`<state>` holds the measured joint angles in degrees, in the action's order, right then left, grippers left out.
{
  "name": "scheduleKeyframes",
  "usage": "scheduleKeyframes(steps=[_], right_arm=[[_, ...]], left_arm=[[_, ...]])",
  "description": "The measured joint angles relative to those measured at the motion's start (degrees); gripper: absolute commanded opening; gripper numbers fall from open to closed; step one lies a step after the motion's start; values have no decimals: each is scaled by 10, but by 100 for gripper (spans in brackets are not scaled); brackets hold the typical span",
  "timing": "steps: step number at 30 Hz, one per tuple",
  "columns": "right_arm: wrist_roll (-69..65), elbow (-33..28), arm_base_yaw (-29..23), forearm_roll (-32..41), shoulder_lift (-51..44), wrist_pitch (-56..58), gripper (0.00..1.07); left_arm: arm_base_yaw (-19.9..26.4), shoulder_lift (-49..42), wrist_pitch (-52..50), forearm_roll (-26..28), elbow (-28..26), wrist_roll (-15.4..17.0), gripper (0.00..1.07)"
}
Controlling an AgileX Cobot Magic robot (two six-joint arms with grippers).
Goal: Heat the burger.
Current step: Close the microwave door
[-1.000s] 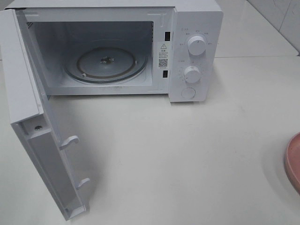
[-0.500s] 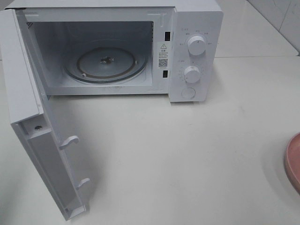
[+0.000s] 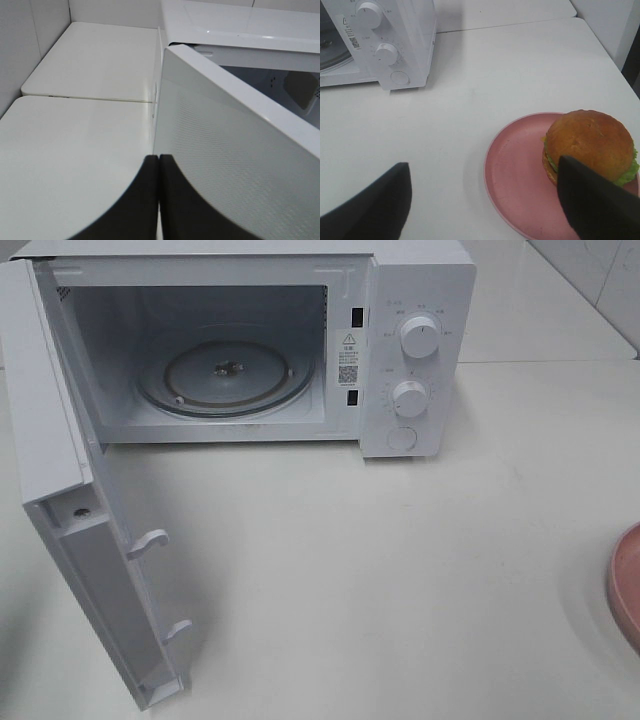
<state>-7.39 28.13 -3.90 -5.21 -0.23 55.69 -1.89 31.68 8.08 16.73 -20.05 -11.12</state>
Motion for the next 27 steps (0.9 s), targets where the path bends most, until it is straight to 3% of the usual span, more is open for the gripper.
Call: scheduleKeyframes(steps=[5, 13, 14, 16, 18, 21, 23, 24, 26, 27], right_arm=[[0, 0, 0, 0, 0, 0, 76], [0, 0, 0, 0, 0, 0, 76], [0, 0, 0, 0, 0, 0, 76], [0, 0, 0, 0, 0, 0, 76], [0, 0, 0, 0, 0, 0, 76], [0, 0, 0, 0, 0, 0, 76], [0, 0, 0, 0, 0, 0, 76], [0, 0, 0, 0, 0, 0, 76], [0, 0, 0, 0, 0, 0, 76], [0, 0, 0, 0, 0, 0, 76]], left_arm=[[0, 39, -167, 3, 80, -2, 0], [0, 90, -257, -29, 111, 20, 0], [0, 111, -276, -59, 113, 46, 0], [0, 124, -285, -76, 114, 58, 0], [0, 171, -319, -190, 114, 132, 0], [0, 179, -325, -216, 114, 149, 0], [0, 222, -376, -326, 114, 227, 0], [0, 222, -376, -326, 114, 227, 0], [0, 261, -423, -394, 114, 266, 0], [0, 261, -423, -394, 114, 266, 0]])
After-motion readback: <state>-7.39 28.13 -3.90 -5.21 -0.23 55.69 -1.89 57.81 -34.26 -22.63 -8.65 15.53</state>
